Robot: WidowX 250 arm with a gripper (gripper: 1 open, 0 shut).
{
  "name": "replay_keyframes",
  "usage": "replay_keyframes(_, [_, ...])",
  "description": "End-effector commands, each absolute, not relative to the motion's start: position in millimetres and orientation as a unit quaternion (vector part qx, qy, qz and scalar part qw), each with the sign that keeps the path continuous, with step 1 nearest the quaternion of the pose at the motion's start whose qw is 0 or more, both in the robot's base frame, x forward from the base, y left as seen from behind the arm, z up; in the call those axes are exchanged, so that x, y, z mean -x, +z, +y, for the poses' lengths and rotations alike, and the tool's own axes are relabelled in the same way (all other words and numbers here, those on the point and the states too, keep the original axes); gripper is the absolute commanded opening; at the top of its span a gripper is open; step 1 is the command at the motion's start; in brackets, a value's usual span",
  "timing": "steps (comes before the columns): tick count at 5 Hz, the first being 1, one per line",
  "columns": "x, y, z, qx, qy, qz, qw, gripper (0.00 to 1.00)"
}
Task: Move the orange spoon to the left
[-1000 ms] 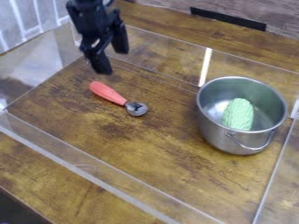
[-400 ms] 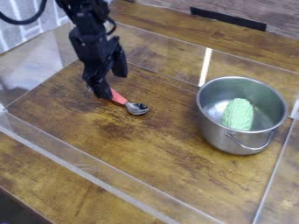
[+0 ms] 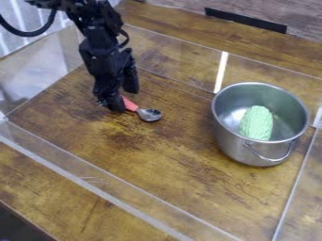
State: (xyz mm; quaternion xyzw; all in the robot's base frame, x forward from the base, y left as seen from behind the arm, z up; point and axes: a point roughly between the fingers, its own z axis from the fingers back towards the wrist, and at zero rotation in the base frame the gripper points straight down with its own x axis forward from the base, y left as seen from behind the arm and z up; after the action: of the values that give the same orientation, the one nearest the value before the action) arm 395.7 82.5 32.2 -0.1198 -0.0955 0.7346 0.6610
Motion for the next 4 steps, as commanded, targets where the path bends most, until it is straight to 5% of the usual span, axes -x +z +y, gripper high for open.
replay_keyframes(1, [-399.8,43.5,79.9,0.125,0.727,-0.110,0.666,0.00])
replay_keyframes(4, [-411.5,97.3,83.2,0.103,0.717,-0.116,0.679,0.00])
